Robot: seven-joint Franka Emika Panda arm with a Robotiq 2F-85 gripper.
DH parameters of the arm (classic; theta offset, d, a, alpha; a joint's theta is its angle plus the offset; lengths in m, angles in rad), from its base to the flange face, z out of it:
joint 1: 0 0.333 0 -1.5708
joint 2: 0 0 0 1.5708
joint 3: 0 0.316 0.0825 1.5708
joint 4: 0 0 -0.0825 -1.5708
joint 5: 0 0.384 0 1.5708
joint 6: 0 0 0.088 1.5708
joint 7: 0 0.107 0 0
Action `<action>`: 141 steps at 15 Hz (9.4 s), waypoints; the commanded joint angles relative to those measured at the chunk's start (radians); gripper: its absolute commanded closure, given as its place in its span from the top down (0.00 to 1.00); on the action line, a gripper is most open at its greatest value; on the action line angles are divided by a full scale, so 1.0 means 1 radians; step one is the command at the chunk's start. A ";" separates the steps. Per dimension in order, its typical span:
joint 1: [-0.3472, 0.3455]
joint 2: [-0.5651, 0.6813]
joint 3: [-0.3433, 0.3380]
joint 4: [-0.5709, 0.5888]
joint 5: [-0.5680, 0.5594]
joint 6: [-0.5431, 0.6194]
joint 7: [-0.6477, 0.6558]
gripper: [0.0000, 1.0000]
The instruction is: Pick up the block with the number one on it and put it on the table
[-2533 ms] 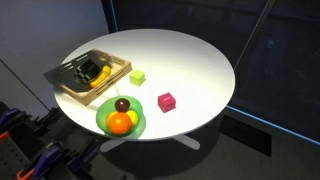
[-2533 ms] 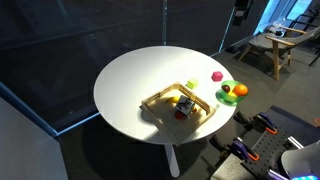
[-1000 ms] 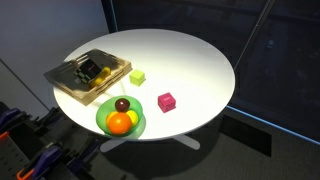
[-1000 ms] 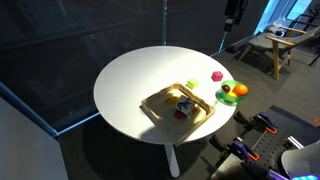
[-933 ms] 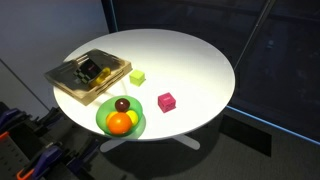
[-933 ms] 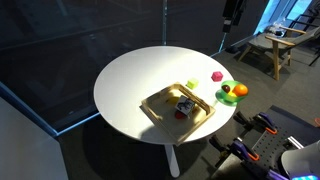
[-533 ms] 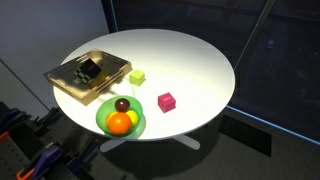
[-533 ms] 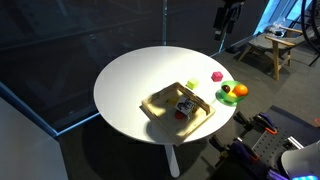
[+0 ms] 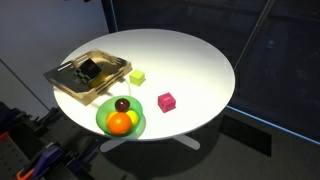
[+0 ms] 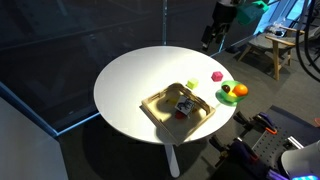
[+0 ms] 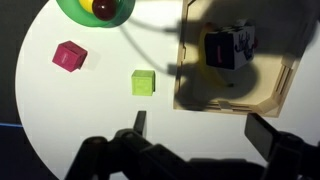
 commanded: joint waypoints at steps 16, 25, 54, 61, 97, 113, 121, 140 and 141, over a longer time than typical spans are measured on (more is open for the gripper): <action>-0.002 0.012 0.014 -0.072 -0.003 0.039 0.054 1.00; 0.017 0.181 0.017 -0.057 0.012 0.171 0.000 1.00; 0.165 0.605 0.030 0.075 -0.147 0.323 0.179 1.00; 0.194 0.634 0.011 0.118 -0.158 0.254 0.210 0.34; -0.117 0.551 -0.148 0.401 0.159 -0.046 0.230 0.03; -0.183 0.762 -0.179 0.532 0.218 0.003 0.210 0.04; -0.191 0.844 -0.182 0.565 0.219 0.000 0.208 0.05; -0.055 0.673 -0.144 0.430 0.133 -0.008 0.185 1.00; -0.043 0.653 -0.138 0.412 0.117 -0.010 0.181 1.00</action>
